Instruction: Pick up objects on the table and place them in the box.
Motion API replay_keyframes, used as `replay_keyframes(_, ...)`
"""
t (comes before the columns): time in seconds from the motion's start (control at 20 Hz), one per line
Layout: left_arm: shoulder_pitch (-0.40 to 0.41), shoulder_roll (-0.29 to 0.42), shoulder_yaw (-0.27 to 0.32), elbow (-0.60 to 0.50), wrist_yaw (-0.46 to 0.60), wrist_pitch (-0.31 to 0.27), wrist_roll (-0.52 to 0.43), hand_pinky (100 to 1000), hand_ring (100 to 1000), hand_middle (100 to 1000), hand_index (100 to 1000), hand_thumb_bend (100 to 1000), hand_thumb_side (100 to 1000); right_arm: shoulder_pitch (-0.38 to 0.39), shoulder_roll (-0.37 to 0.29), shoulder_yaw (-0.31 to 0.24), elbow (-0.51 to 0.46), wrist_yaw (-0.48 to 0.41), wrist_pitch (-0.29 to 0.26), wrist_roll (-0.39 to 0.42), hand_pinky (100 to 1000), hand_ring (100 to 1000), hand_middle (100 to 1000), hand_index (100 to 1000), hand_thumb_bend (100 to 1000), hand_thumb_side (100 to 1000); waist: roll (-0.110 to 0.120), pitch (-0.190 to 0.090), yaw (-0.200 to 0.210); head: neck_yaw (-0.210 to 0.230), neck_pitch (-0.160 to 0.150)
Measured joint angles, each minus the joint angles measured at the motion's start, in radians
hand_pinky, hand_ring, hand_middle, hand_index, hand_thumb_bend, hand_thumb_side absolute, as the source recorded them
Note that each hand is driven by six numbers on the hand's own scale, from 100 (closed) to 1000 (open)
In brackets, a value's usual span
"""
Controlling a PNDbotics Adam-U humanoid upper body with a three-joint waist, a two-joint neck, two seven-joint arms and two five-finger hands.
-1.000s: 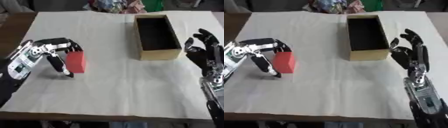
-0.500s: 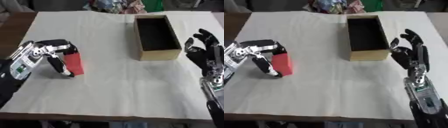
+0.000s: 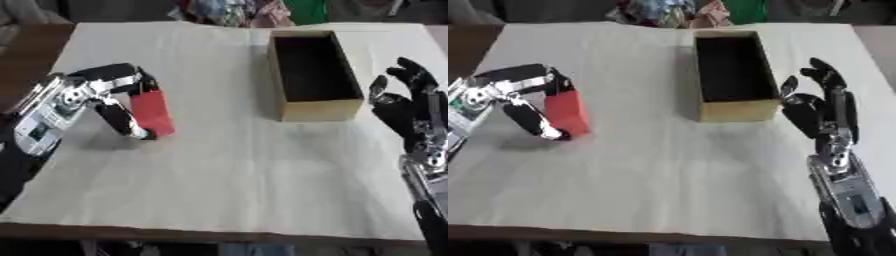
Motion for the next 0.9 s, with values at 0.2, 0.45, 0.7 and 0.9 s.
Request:
replay_keyframes(0.2, -0.062, 0.007, 0.006, -0.031, 0.005, 0.008, -0.001, 688, 522, 300, 518, 384, 184, 0.000, 0.000, 0.002, 0.000, 0.000, 0.001, 0.003, 677, 953, 736, 875, 100, 100, 0.000, -0.005, -0.005, 0.000, 0.000)
replay_keyframes(0.45, -0.143, -0.026, 0.008, -0.013, -0.012, 0.008, 0.016, 687, 526, 311, 529, 378, 179, -0.001, 0.000, 0.010, 0.000, 0.000, 0.003, 0.012, 677, 953, 736, 875, 100, 100, 0.000, -0.006, -0.025, 0.003, 0.000)
replay_keyframes(0.7, -0.225, -0.128, 0.001, 0.086, -0.089, -0.024, 0.066, 700, 540, 330, 552, 392, 168, -0.015, 0.002, 0.022, 0.000, 0.000, 0.006, 0.025, 677, 954, 736, 875, 100, 100, 0.003, -0.005, -0.059, 0.014, -0.003)
replay_keyframes(0.9, -0.270, -0.236, 0.004, 0.203, -0.137, -0.081, 0.131, 701, 536, 324, 550, 370, 152, -0.029, 0.011, 0.035, 0.000, 0.000, 0.005, 0.039, 678, 953, 737, 875, 100, 100, 0.009, -0.001, -0.096, 0.034, -0.020)
